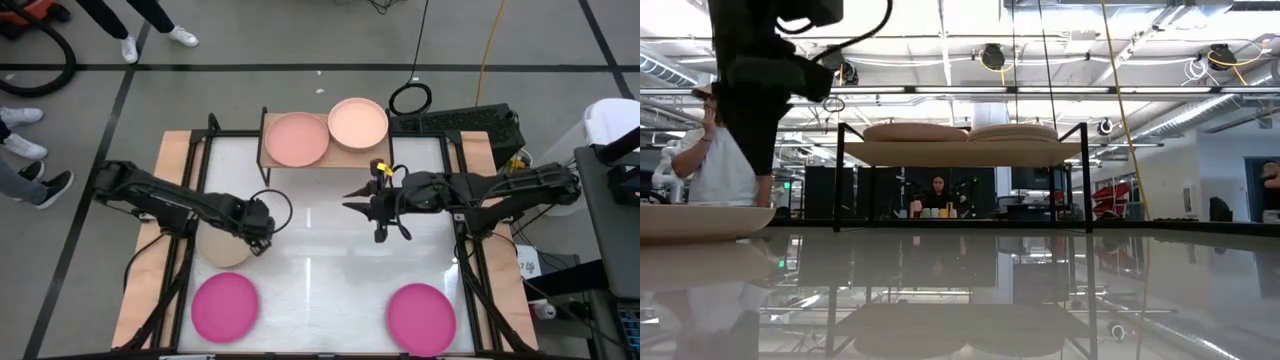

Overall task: Place and stack plates onto a shelf
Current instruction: Stack the gray plate on top of the light orange plate on the shelf

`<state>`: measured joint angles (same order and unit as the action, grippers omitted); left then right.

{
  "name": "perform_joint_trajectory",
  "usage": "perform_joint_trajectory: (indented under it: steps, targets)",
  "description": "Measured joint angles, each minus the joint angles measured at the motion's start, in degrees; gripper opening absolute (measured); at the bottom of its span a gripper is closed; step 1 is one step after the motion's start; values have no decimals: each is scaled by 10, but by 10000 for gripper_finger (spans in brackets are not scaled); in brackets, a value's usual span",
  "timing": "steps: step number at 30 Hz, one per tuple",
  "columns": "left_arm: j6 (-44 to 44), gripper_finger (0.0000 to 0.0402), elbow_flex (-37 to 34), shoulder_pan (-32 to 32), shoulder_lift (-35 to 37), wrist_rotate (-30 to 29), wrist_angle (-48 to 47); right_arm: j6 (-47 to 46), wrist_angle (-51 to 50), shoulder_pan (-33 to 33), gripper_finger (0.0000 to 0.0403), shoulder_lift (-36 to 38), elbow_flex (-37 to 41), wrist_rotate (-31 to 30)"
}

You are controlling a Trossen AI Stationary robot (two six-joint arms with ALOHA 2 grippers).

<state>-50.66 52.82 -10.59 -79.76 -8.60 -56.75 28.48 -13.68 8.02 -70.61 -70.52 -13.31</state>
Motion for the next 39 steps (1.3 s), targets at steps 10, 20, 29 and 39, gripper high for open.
perform_joint_trajectory:
  steps: [10,20,29,39]
  targets:
    - [-150,88,0,-23,-64,-7,3,13,59,0,68,9,45,-4]
    - [-159,88,0,-23,-74,0,38,22,75,-1,68,9,45,-4]
    - [-164,88,0,-23,-112,12,45,9,74,-1,68,9,45,-4]
    - [-87,80,2,-12,-176,31,30,7,70,-1,68,9,45,-4]
